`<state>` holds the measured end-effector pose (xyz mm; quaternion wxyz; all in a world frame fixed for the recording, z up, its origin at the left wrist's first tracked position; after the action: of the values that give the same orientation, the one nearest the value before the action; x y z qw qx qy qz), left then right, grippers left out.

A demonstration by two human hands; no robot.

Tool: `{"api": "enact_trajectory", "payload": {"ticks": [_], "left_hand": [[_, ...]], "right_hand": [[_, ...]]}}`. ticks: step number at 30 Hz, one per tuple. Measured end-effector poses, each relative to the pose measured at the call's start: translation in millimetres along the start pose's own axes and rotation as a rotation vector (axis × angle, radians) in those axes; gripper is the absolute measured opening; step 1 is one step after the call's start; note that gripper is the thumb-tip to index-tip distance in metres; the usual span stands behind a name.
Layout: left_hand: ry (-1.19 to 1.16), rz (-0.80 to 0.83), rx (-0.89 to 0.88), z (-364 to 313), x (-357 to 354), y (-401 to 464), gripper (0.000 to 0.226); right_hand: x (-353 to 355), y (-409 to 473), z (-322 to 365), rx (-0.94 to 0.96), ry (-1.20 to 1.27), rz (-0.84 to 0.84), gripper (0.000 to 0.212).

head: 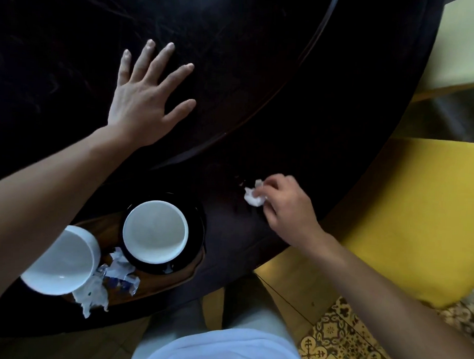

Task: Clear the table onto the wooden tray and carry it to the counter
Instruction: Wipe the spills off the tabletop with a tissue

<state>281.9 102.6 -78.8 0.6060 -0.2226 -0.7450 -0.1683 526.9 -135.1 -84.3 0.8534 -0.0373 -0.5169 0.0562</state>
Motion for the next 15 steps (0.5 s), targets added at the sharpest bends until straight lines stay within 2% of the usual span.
{"api": "enact_trajectory", "payload": {"ticks": [2, 7, 11, 15], "left_hand": [[0.001, 0.002, 0.001, -0.8, 0.2, 0.4, 0.067], [0.006, 0.005, 0.008, -1.9, 1.4, 0.2, 0.068], [0.005, 0.001, 0.01, -3.7, 0.3, 2.3, 0.068], [0.007, 0.0, 0.012, -4.8, 0.3, 3.0, 0.067]], "right_hand": [[4.7, -4.6, -0.7, 0.026, 0.012, 0.011, 0.022], [14.4, 54.3, 5.1, -0.074, 0.038, -0.234, 0.025], [-11.3, 82.1, 32.1, -0.034, 0.002, -0.236, 0.023], [-26.5, 62.5, 38.0, 0.051, -0.024, -0.165, 0.022]]}}
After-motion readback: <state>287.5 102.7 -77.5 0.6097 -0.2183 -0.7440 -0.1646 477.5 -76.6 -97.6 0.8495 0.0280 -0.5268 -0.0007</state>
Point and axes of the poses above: each hand's wrist, its own y-axis towards the middle knuckle, its own x-axis out of the back of the hand, z = x × y, the point moved 2 cm from there along y, towards the middle knuckle, and after that the axes turned 4 degrees about -z, right-handed, at the moved point
